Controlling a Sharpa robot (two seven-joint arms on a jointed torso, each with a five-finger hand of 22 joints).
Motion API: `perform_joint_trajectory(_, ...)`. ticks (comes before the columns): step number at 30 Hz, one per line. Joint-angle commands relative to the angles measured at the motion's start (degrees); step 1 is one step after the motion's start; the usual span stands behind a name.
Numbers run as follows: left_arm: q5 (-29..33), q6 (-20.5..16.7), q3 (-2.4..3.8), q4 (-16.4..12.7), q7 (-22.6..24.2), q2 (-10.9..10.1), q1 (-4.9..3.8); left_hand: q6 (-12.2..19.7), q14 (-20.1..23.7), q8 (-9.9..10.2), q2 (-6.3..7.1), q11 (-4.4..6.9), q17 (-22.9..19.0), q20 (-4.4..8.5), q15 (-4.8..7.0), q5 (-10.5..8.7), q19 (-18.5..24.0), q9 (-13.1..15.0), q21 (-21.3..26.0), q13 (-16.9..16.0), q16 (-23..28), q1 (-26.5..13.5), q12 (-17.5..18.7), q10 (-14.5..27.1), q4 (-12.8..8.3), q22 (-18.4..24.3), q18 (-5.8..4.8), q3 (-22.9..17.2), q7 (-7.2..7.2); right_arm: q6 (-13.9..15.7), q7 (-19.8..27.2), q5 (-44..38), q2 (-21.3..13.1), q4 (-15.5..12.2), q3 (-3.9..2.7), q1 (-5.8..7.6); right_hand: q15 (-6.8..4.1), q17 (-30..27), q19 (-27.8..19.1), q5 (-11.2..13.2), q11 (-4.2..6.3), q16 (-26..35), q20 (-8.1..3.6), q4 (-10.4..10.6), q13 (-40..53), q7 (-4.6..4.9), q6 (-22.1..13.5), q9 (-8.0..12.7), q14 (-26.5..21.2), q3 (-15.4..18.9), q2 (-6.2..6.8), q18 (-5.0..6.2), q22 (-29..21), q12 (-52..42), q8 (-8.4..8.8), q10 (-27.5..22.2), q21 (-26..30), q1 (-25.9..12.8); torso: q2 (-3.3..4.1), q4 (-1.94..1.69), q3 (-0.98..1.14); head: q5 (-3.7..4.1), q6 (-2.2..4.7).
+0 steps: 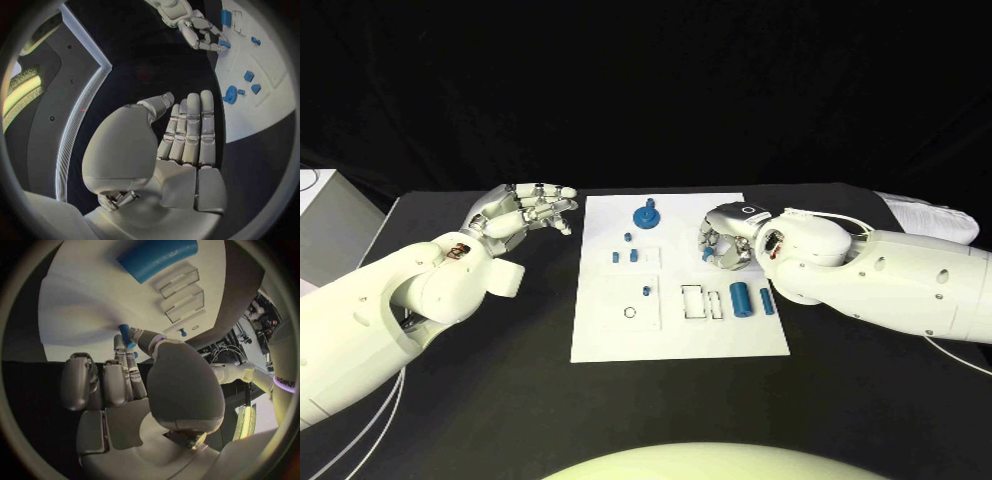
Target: Assemble the parts on the task board
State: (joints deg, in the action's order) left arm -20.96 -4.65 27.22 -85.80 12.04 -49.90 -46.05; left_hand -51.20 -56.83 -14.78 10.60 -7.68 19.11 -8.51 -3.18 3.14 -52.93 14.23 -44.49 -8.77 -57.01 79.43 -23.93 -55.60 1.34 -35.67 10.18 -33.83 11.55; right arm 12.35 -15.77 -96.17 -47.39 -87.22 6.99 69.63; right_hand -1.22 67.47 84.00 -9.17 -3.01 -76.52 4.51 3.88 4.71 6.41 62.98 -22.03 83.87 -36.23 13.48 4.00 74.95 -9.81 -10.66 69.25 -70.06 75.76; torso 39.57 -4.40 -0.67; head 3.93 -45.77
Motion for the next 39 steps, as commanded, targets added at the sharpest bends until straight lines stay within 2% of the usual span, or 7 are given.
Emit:
perform_joint_trajectory(1,0.0,0.8,0.04,-0.1,0.3,0.1,0.07,0.3,0.4,-0.4,-0.36,0.02,0.1,-0.06,-0.23,-0.14,-0.4,0.0,0.2,-0.1,0.2,0.0,-0.2,0.4,0.2,0.1,0.37,0.2,0.01,2.1,-0.4,0.1,0.1,-0.2,0.12,-0.24,-0.61,0.2,3.8,-0.4,0.16,-0.4,-0.69,-0.3,0.1,-0.23,0.8,-0.6,1.8,-0.6,-1.32,-0.25,1.1,0.4,-0.71,1.0,-0.6,0.2,-0.01,-0.01,0.00,0.02,0.02)
perform_joint_trajectory(9,0.0,0.8,0.04,0.0,0.2,0.1,0.08,0.3,0.4,-0.4,-0.37,0.03,0.1,-0.05,-0.22,-0.14,-0.5,0.1,0.2,-0.1,0.2,0.0,-0.2,0.4,0.2,0.1,0.37,0.2,0.00,3.0,-1.1,3.0,-0.5,-0.9,0.06,-0.21,-0.75,0.2,3.8,0.3,0.31,-0.5,-0.86,-0.7,0.2,-0.27,0.9,-1.1,1.8,-1.2,-2.02,-0.29,1.3,0.7,-1.18,1.6,-0.9,0.4,-0.01,-0.01,0.00,-0.01,0.09)
perform_joint_trajectory(14,0.0,0.8,0.04,0.1,0.2,0.1,0.09,0.3,0.4,-0.4,-0.37,0.03,0.1,-0.05,-0.22,-0.14,-0.5,0.1,0.2,-0.1,0.2,0.0,-0.2,0.4,0.2,0.1,0.37,0.2,0.00,3.1,-1.3,5.2,-1.4,-2.2,-0.25,0.37,-0.76,0.2,3.8,0.2,0.31,-0.5,-0.87,-0.8,0.2,-0.26,0.9,-1.1,1.8,-1.3,-2.06,-0.31,1.3,0.7,-1.22,1.6,-0.9,0.5,-0.07,0.03,-0.04,-0.04,0.19)
perform_joint_trajectory(19,0.0,0.8,0.04,0.4,0.2,0.3,0.09,0.3,0.4,-0.4,-0.37,0.03,0.1,-0.05,-0.22,-0.14,-0.5,0.1,0.2,-0.1,0.2,0.0,-0.2,0.4,0.2,0.1,0.37,0.2,0.00,3.3,-1.4,7.6,-2.5,-4.6,-0.82,1.61,-0.77,0.3,3.8,0.2,0.31,-0.5,-0.89,-0.9,0.2,-0.24,0.9,-1.2,1.8,-1.3,-2.07,-0.31,1.4,0.8,-1.25,1.6,-1.0,0.5,-0.13,0.00,-0.01,-0.12,0.18)
perform_joint_trajectory(26,0.1,0.8,0.04,0.5,0.2,0.5,0.10,0.3,0.4,-0.4,-0.37,0.03,0.1,-0.05,-0.22,-0.14,-0.5,0.1,0.2,-0.1,0.2,0.0,-0.2,0.4,0.2,0.1,0.37,0.2,0.00,3.8,-1.2,8.8,-3.0,-9.0,-1.09,2.45,-0.77,0.2,3.8,0.1,0.29,-0.5,-0.90,-0.9,0.2,-0.20,0.9,-1.2,1.8,-1.4,-2.05,-0.32,1.4,0.8,-1.29,1.7,-1.0,0.5,-0.04,0.05,0.01,-0.37,0.30)
perform_joint_trajectory(32,0.1,0.9,0.04,0.5,0.2,0.6,0.10,0.3,0.4,-0.4,-0.37,0.03,0.1,-0.05,-0.22,-0.14,-0.5,0.1,0.2,-0.1,0.2,0.0,-0.2,0.4,0.2,0.1,0.37,0.2,0.00,3.6,-0.9,7.6,-1.0,-11.6,-0.77,2.06,-0.77,0.1,3.8,0.0,0.27,-0.4,-0.92,-1.1,0.2,-0.15,0.8,-1.3,1.8,-1.4,-2.03,-0.32,1.4,0.9,-1.31,1.7,-1.0,0.5,-0.04,0.09,0.02,-0.83,0.17)
perform_joint_trajectory(39,0.1,0.9,0.04,0.5,0.2,0.7,0.10,0.3,0.4,-0.4,-0.37,0.03,0.1,-0.05,-0.22,-0.14,-0.5,0.1,0.2,-0.1,0.2,0.0,-0.2,0.4,0.2,0.1,0.37,0.2,0.00,4.5,-0.7,3.9,2.9,-12.4,-0.04,0.21,-0.73,0.0,3.8,0.0,0.20,-0.3,-0.93,-1.2,0.1,-0.05,0.6,-1.4,1.8,-1.5,-1.99,-0.29,1.3,1.1,-1.29,1.6,-0.8,0.4,0.00,-0.04,-0.02,-1.48,-0.04)
